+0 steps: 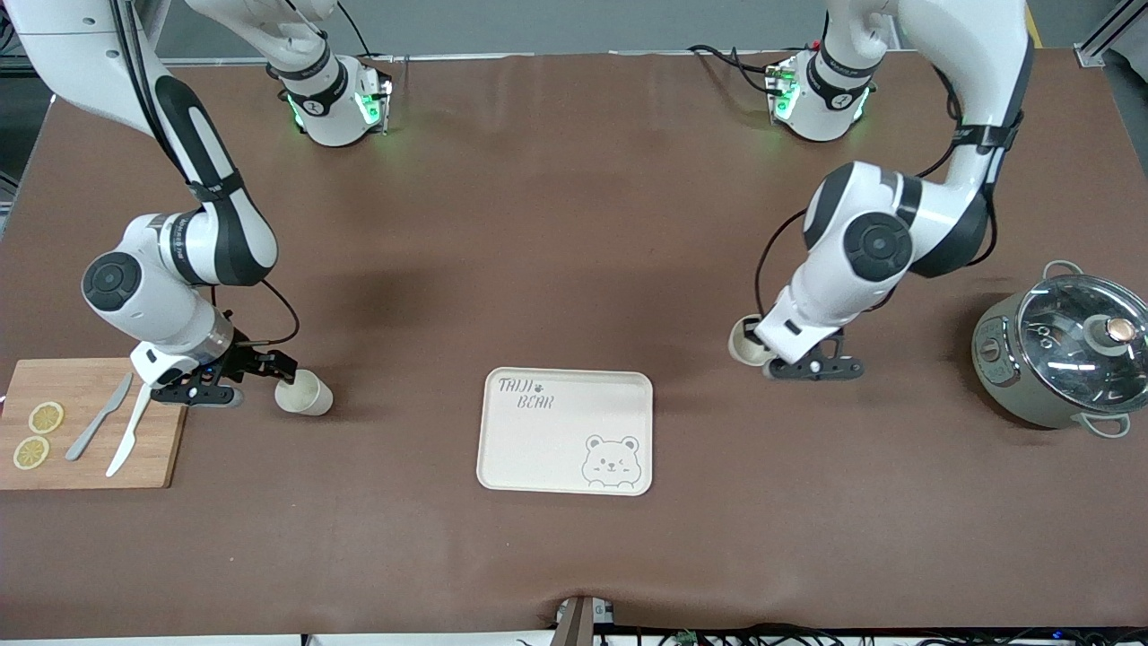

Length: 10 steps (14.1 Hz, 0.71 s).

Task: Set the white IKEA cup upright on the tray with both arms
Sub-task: 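Carry the held cup with the left gripper over the bear tray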

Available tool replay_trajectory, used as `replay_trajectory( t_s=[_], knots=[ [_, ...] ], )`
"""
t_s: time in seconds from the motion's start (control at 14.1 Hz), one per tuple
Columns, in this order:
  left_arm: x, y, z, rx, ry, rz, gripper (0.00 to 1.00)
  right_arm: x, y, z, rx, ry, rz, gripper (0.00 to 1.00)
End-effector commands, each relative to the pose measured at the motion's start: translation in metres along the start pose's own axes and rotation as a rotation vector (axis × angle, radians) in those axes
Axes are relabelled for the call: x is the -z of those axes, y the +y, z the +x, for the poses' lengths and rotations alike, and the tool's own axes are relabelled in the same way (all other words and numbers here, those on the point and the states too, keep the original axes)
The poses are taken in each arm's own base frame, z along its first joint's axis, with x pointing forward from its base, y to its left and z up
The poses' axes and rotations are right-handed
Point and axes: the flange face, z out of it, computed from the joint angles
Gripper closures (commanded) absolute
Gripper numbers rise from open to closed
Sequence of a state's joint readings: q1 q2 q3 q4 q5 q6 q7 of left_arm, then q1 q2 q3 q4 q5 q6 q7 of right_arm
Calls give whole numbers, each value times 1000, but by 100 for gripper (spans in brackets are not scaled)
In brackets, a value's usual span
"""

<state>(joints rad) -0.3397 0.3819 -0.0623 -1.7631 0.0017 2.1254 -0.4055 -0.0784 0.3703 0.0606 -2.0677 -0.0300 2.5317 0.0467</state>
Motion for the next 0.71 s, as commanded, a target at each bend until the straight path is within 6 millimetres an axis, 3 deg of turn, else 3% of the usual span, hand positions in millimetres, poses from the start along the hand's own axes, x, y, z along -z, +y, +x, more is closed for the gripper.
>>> replay_trajectory(
  t_s=[0.0,0.28,0.64],
  knots=[
    [3,38,23,39,12,12,100,11,-1,-1,6,25,6,0],
    [18,77,27,144,51,-28,100,7,-1,1,5,47,8,0],
    [16,114,17,170,81,-56,100,-4,0,2,1,68,10,0]
  ],
)
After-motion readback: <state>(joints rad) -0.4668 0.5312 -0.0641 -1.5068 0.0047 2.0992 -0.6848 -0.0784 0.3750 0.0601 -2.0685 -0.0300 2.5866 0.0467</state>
